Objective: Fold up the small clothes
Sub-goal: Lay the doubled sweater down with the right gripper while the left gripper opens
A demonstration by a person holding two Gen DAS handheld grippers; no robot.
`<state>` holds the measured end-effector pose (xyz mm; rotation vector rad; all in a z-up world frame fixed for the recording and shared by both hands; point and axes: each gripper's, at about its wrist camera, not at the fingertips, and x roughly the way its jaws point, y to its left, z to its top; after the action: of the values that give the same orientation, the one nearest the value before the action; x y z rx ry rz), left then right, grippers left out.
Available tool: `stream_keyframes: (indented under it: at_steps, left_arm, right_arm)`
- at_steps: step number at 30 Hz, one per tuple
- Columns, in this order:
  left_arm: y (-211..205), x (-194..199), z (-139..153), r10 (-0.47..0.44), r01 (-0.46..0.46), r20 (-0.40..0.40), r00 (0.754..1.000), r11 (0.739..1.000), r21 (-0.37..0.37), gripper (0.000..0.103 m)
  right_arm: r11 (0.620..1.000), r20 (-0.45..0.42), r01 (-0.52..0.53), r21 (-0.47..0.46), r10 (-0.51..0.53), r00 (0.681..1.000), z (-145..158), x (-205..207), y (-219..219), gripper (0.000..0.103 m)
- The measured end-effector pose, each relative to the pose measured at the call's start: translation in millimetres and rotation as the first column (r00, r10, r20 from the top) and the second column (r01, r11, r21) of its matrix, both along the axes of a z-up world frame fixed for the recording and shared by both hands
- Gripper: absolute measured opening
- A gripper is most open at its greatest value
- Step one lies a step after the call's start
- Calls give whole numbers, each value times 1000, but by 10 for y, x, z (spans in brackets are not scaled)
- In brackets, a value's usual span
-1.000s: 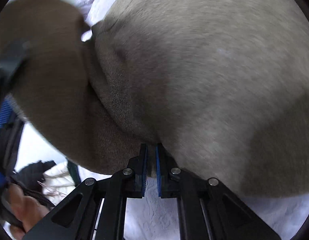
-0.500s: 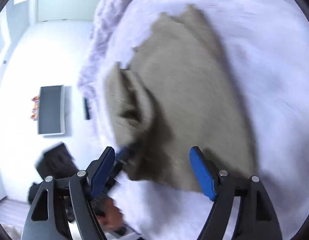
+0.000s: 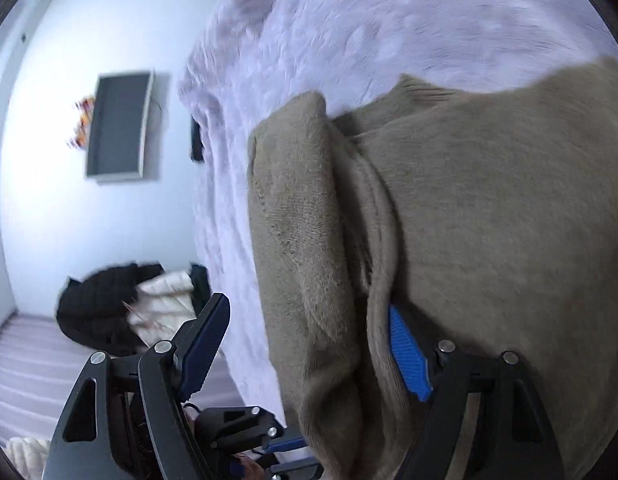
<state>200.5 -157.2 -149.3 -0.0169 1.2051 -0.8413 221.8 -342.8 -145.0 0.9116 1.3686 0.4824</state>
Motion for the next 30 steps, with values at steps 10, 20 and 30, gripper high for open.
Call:
stream_keyframes:
  at_steps: [10, 20, 30]
  left_arm:
    - [46, 33, 255, -100, 99, -5, 995, 992, -80, 14]
    - [-358, -399, 311, -308, 309, 16, 951, 948, -80, 14]
    - [-419, -685, 29, -318, 321, -56, 947, 945, 65, 15]
  right_arm:
    - [993, 56, -12, -120, 18, 998, 490, -180, 150, 17]
    - [961, 128, 230, -156, -211, 969, 778, -1008, -430, 17]
    - [918, 11, 357, -172, -360, 933, 125, -1594, -922, 24]
